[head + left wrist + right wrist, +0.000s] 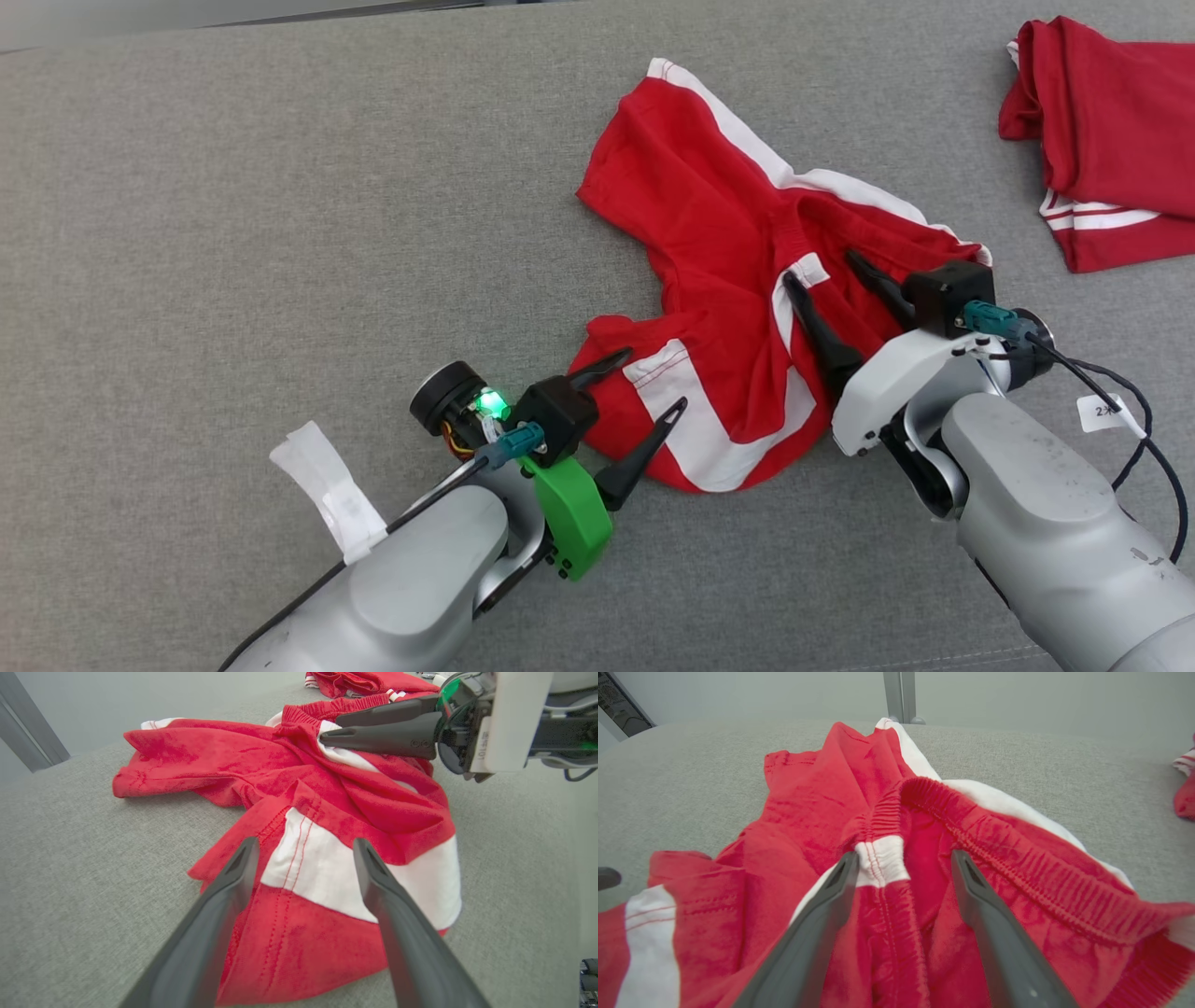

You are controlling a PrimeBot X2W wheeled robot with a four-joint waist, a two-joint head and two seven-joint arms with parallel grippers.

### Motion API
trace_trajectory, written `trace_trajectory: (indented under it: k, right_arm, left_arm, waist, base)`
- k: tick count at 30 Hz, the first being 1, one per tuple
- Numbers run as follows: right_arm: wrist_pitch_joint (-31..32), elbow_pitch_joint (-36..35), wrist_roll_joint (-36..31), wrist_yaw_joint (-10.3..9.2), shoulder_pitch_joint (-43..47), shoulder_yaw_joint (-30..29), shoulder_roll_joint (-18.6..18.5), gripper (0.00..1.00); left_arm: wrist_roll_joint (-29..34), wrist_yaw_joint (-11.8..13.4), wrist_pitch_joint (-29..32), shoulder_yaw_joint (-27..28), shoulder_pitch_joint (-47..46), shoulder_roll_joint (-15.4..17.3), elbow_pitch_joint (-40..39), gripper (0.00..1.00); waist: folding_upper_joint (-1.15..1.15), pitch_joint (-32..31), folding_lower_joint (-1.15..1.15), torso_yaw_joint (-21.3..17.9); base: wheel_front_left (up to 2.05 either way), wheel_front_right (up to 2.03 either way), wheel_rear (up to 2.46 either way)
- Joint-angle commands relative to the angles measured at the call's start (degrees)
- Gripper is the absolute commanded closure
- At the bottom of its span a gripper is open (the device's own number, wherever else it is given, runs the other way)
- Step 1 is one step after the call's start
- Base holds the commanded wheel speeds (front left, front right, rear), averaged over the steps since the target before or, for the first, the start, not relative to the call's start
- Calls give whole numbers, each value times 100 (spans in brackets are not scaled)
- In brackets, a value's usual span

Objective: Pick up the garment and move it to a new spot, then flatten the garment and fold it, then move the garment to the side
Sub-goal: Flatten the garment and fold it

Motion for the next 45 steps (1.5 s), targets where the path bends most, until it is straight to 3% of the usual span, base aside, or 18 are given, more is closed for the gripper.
trace_trajectory:
  k: [1, 12, 13, 15, 17, 18, 19, 20, 21, 30, 39, 45]
  right_arm:
    - [-40, 20, 85, -6, -76, 103, -27, 0]
    - [-83, -109, 684, -7, -265, 870, -197, 0]
    - [-82, -102, 718, -6, -290, 926, -206, 0]
    - [-85, -77, 832, -6, -346, 1056, -205, 3]
    - [-86, -29, 966, -6, -397, 1160, -189, 29]
    - [-76, 3, 1030, -6, -429, 1196, -183, 53]
    - [-57, 58, 1074, -6, -486, 1247, -188, 62]
    - [-50, 93, 1127, -6, -536, 1290, -177, 92]
    - [-17, 125, 1250, -6, -569, 1338, -134, 100]
    - [-100, 52, 1383, -7, -679, 1444, -320, 100]
    - [-96, -921, 1148, -6, -287, 693, -629, 100]
    - [-96, -1227, 1429, -6, -569, 381, -725, 100]
  left_arm:
    - [-68, 2, 2, -45, -122, -8, 93, 0]
    - [-411, 2, 2, -255, -266, -130, 527, 0]
    - [-418, 2, 2, -276, -273, -144, 554, 6]
    - [-508, 2, 2, -321, -295, -186, 632, 51]
    - [-628, 2, 2, -358, -336, -224, 705, 58]
    - [-692, 2, 2, -361, -355, -240, 742, 74]
    - [-756, 2, 2, -380, -381, -257, 790, 81]
    - [-800, 2, 1, -369, -403, -274, 831, 89]
    - [-855, 2, 2, -366, -420, -296, 908, 100]
    - [-964, 2, 2, 3, -412, -287, 786, 100]
    - [-616, 2, 1, 1013, -160, 77, -140, 100]
    - [-690, 2, 2, 1586, -584, 405, -528, 100]
  waist:
    - [0, 24, 0, -55]
    - [0, 0, 0, -191]
    - [0, -5, 0, -190]
    - [0, -6, 0, -179]
    - [0, 2, 0, -166]
    - [0, 10, 0, -161]
    - [0, 22, 0, -155]
    - [0, 33, 0, -153]
    - [0, 48, 0, -152]
    - [0, -33, 0, -79]
    - [0, -356, 0, -13]
    - [0, -421, 0, 81]
  base:
    - [0, 0, 0]
    - [0, 0, 0]
    - [0, 0, 0]
    - [0, 0, 0]
    - [0, 0, 0]
    - [0, 0, 0]
    - [0, 0, 0]
    - [0, 0, 0]
    - [0, 0, 0]
    - [0, 0, 0]
    - [0, 0, 0]
    - [0, 0, 0]
